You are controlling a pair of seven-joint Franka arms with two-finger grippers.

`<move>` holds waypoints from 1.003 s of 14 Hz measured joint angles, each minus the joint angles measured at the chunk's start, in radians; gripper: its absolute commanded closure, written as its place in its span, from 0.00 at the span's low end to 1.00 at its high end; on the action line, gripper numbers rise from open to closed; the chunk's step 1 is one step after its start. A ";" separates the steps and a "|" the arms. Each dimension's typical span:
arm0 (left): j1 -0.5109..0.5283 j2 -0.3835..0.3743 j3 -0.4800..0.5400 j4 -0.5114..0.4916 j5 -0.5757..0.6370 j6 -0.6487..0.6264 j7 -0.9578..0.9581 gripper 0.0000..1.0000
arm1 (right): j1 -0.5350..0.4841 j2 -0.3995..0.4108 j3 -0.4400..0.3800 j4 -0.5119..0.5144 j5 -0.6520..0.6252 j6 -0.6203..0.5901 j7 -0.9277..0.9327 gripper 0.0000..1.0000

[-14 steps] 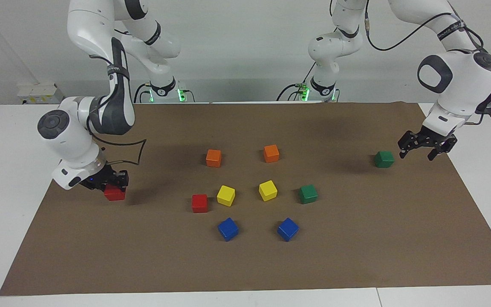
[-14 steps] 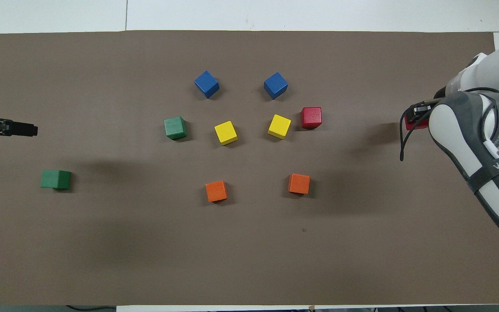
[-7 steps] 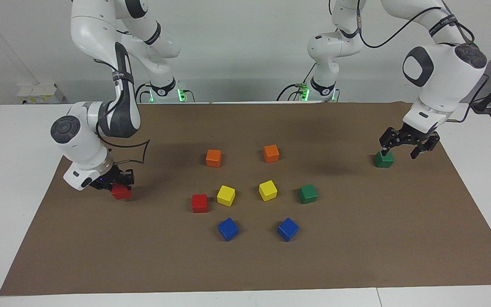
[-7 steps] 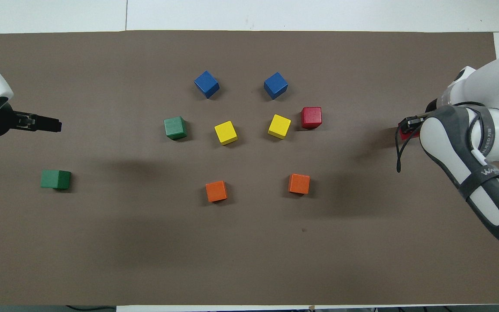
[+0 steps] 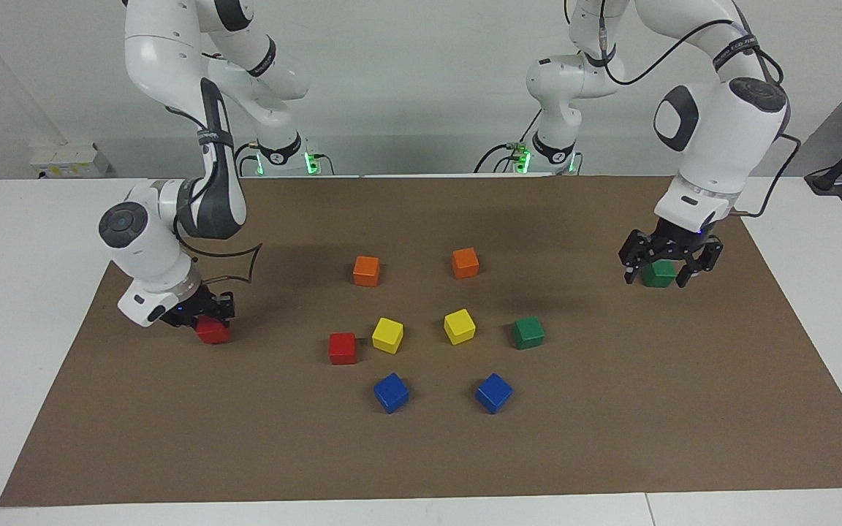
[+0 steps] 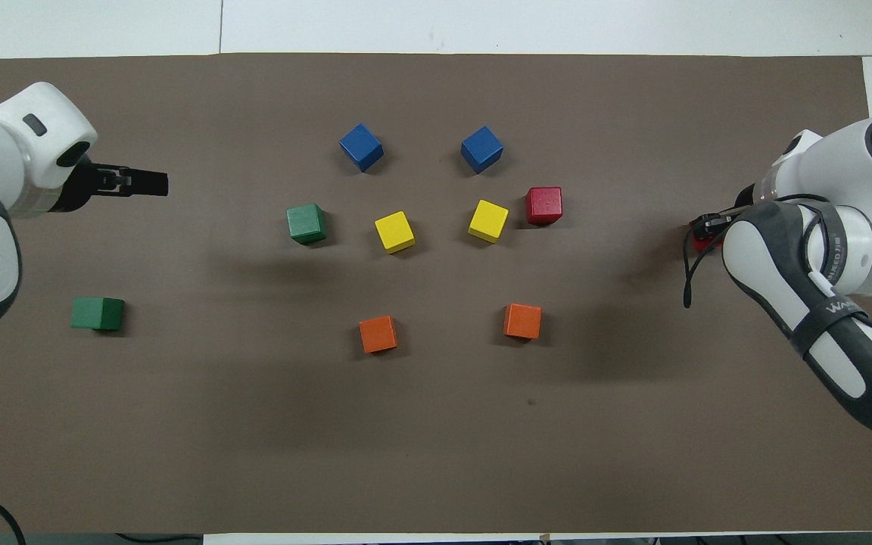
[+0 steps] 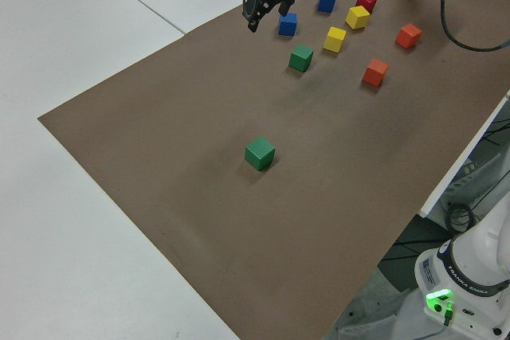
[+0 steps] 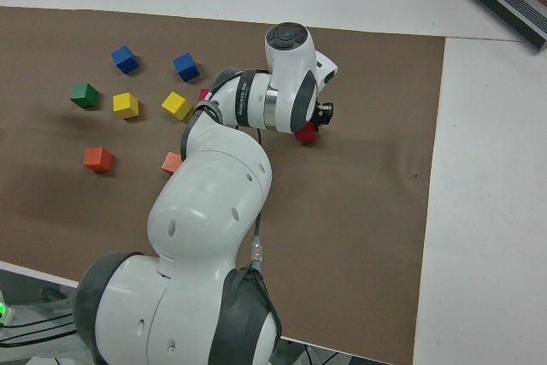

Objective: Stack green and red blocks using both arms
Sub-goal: 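Reach the left gripper to green while the right gripper sets red down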

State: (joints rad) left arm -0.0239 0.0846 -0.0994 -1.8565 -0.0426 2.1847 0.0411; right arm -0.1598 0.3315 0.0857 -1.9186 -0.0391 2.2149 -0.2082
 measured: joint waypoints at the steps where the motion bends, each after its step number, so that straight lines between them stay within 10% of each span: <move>1: -0.024 0.012 -0.001 0.000 0.000 0.008 -0.033 0.00 | 0.000 0.000 0.000 -0.004 0.000 0.003 0.000 1.00; 6: -0.131 0.078 -0.003 0.000 0.000 0.081 -0.173 0.00 | 0.000 0.000 0.000 -0.009 0.000 0.010 0.000 1.00; 9: -0.155 0.116 -0.003 0.005 0.000 0.114 -0.179 0.00 | -0.002 0.000 0.000 -0.022 0.000 0.044 0.000 0.00; 14: -0.172 0.161 -0.003 0.006 0.005 0.143 -0.179 0.00 | -0.004 0.000 0.000 -0.023 0.000 0.045 0.000 0.00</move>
State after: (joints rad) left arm -0.1956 0.2452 -0.1022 -1.8504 -0.0375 2.3281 -0.1382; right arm -0.1635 0.3313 0.0855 -1.9414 -0.0391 2.2597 -0.2082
